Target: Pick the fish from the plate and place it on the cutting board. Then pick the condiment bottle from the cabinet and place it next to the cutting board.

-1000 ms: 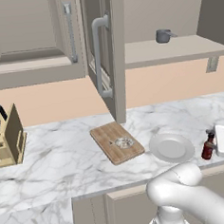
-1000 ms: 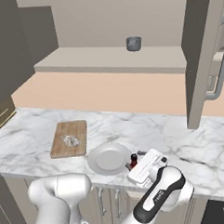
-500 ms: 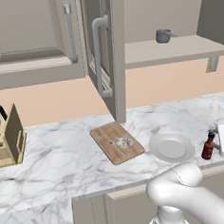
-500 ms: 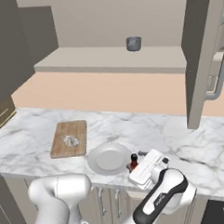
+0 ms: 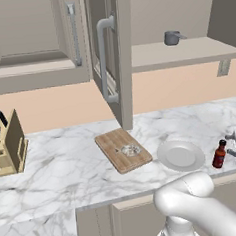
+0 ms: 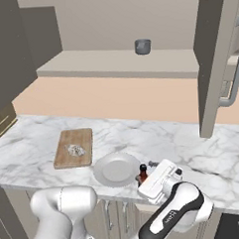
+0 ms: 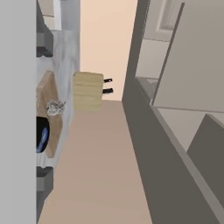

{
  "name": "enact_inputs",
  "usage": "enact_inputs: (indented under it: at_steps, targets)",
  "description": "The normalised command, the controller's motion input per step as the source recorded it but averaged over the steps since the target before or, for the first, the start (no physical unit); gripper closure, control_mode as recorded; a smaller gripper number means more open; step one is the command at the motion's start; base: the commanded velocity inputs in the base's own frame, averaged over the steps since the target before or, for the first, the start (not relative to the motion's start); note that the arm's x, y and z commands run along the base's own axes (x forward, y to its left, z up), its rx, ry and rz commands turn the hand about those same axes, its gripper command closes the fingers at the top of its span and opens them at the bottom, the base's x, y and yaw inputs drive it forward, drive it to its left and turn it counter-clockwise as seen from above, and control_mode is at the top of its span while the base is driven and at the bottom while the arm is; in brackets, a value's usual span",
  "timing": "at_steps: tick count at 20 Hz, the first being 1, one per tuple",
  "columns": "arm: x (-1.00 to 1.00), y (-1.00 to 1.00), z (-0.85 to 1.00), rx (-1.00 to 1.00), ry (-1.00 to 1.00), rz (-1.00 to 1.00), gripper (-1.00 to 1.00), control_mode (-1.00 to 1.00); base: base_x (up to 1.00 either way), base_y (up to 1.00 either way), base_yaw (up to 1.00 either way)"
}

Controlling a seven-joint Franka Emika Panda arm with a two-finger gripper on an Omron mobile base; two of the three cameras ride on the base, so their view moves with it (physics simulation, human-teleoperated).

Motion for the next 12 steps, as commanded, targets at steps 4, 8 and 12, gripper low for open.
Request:
enact_inputs:
  at_steps: [4,8,12]
  targets:
    - [-0.36,-0.13,0.09,-0.01,0.0,0.0,-1.0,-1.0,0.0,0.0,0.0]
    - [-0.31,-0.01,0.4,-0.18,0.0,0.0,-1.0,-1.0,0.0,0.0,0.0]
    - [-0.37,0.0,0.4,-0.3,-0.03,-0.02,-1.0,-1.0,0.0,0.0,0.0]
